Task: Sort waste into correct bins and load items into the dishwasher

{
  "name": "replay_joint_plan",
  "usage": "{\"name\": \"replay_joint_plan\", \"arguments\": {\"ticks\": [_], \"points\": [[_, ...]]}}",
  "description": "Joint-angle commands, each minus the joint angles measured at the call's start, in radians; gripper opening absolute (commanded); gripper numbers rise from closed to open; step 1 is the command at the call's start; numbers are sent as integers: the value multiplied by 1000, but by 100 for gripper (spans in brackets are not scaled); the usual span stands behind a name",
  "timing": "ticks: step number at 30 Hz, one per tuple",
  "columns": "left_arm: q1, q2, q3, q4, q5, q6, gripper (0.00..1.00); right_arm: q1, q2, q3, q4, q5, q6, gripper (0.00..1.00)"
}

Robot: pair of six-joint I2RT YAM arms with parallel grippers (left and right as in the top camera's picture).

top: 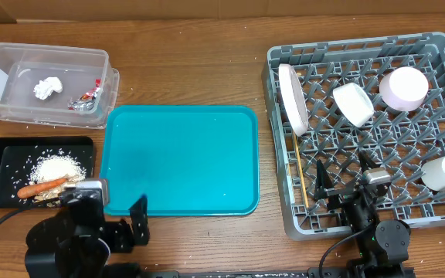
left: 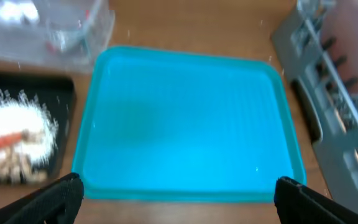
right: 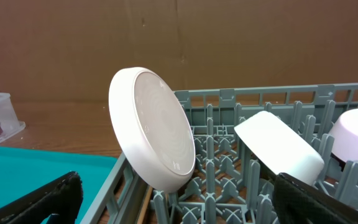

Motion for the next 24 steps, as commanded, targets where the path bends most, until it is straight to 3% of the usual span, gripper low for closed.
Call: {"name": "replay_joint_plan", "arguments": {"ticks": [1,12,24], "points": [[11,-78,-100,86,-44,-14,100,5,-10,-10,5,-8,-7,100],[39,-360,-603,583,-19,-34,100,5,-10,-10,5,-8,-7,100],[42,-431,-873,1083,-137,-32,100,5,-10,-10,5,-8,-7,100]]}}
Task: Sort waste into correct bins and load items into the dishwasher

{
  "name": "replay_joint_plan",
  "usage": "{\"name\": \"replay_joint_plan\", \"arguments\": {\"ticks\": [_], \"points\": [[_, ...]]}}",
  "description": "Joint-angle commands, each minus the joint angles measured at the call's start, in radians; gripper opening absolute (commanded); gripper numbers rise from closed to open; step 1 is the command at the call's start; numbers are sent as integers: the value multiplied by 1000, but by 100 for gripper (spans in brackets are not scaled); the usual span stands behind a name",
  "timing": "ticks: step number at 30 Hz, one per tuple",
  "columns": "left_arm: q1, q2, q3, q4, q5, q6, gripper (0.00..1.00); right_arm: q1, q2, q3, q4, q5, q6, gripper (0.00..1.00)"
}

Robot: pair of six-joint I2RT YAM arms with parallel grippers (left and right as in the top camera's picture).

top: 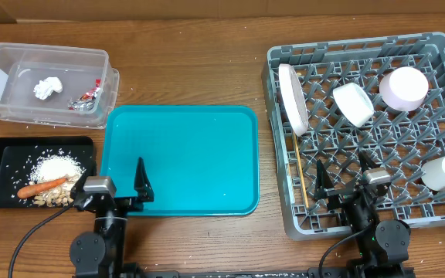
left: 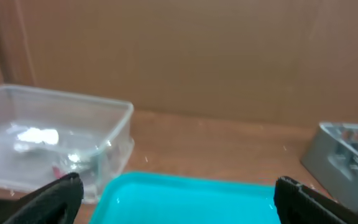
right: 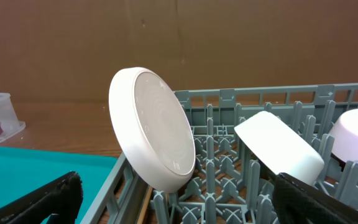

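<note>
The teal tray (top: 180, 158) lies bare in the middle. To its right, the grey dish rack (top: 361, 45) holds a white plate (top: 293, 98) on edge, a white bowl (top: 353, 103), a pale pink cup (top: 404, 87), a white cup (top: 444, 171) and a chopstick (top: 300, 174). A crumpled tissue (top: 47, 88) and a wrapper (top: 86, 99) lie in the clear bin (top: 6, 54). The black tray carries rice (top: 55, 166) and a carrot (top: 43, 186). My left gripper (left: 179, 199) is open at the teal tray's near edge. My right gripper (right: 179, 199) is open at the rack's near side, facing the plate (right: 157, 130).
A brown cardboard wall closes off the back of the table. The wood table's front edge runs just behind both arm bases. The clear bin (left: 55, 143) and the rack's corner (left: 344, 162) flank the left wrist view.
My left arm has dropped from high over the table's front left to low at the front edge. Its camera now looks level across the teal tray instead of down on it. The right arm is unmoved.
</note>
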Motion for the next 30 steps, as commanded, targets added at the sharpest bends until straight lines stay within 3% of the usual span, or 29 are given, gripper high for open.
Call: {"name": "replay_joint_plan", "arguments": {"ticks": [1,6,8,30], "points": [[11,-13,-68,85,-66,-10,100,5,-10,-10,5,-9,-7,100],[10,-13,-148,107,-39,-11,100,5,-10,-10,5,-9,-7,100],[10,-13,-147,48,-39,-9,100,5,-10,-10,5,-9,-7,100],[11,-13,-147,51,-42,-6,100,5,-10,-10,5,-9,-7,100]]}}
